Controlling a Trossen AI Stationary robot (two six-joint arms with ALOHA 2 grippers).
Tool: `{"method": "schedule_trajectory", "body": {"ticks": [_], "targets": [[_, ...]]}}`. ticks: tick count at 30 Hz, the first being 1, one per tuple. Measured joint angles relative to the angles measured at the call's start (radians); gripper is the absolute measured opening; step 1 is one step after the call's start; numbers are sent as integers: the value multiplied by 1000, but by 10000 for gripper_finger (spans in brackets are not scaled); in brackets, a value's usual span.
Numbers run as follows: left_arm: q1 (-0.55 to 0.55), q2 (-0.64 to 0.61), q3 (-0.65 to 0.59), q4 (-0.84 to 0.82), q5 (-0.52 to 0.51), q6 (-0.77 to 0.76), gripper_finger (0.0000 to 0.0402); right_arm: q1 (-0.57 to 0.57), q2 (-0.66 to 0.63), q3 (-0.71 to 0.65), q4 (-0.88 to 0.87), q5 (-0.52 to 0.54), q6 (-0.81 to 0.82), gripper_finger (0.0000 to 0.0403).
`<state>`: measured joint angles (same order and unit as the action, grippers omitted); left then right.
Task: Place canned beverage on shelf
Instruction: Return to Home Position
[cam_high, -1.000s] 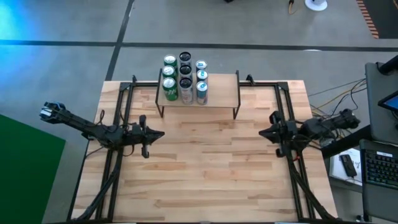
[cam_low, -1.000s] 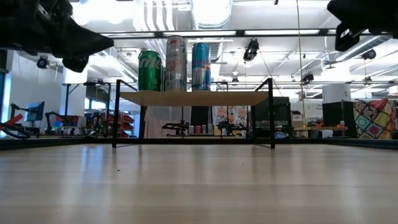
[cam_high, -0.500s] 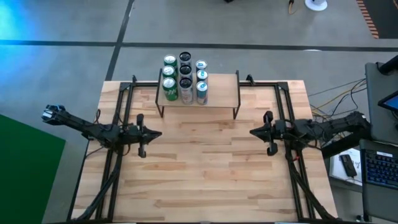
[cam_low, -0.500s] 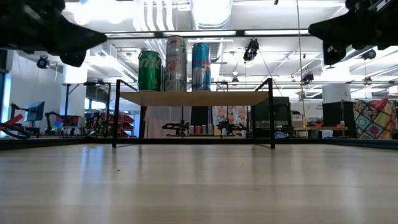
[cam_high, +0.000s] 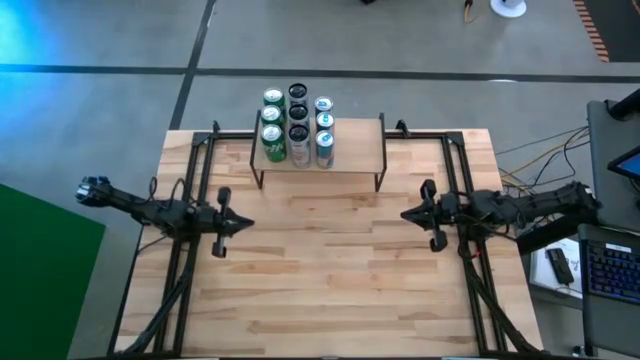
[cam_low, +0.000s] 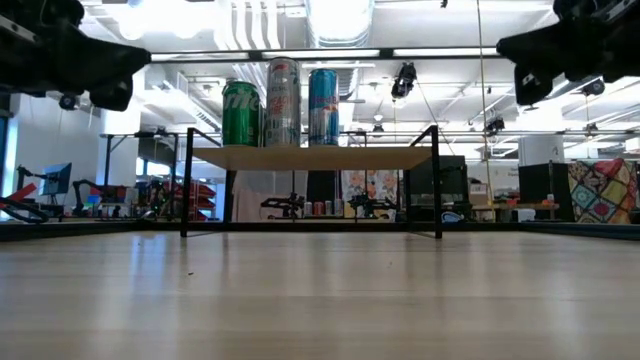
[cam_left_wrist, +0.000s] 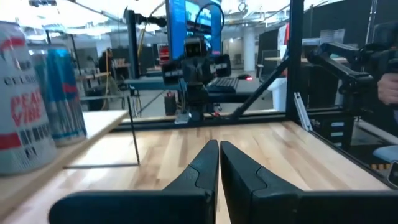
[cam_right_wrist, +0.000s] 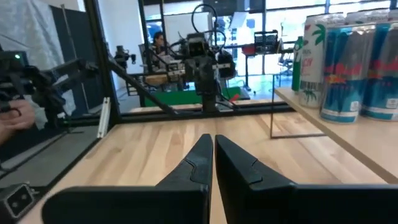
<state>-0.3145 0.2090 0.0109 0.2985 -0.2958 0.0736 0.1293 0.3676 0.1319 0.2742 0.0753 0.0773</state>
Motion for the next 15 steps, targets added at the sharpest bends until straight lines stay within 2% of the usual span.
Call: {"method": "schedule_trajectory", "body": {"ticks": [6, 12, 15], "targets": [[9, -53, 0, -21, 0, 37, 0, -41, -4, -55, 87, -1, -18, 9], [9, -120, 1, -84, 0, 14, 0, -60, -96, -49, 3, -5, -41, 9], [9, -166, 14, -173, -2, -25, 0, -60, -166, -42, -51, -14, -44, 9]]}}
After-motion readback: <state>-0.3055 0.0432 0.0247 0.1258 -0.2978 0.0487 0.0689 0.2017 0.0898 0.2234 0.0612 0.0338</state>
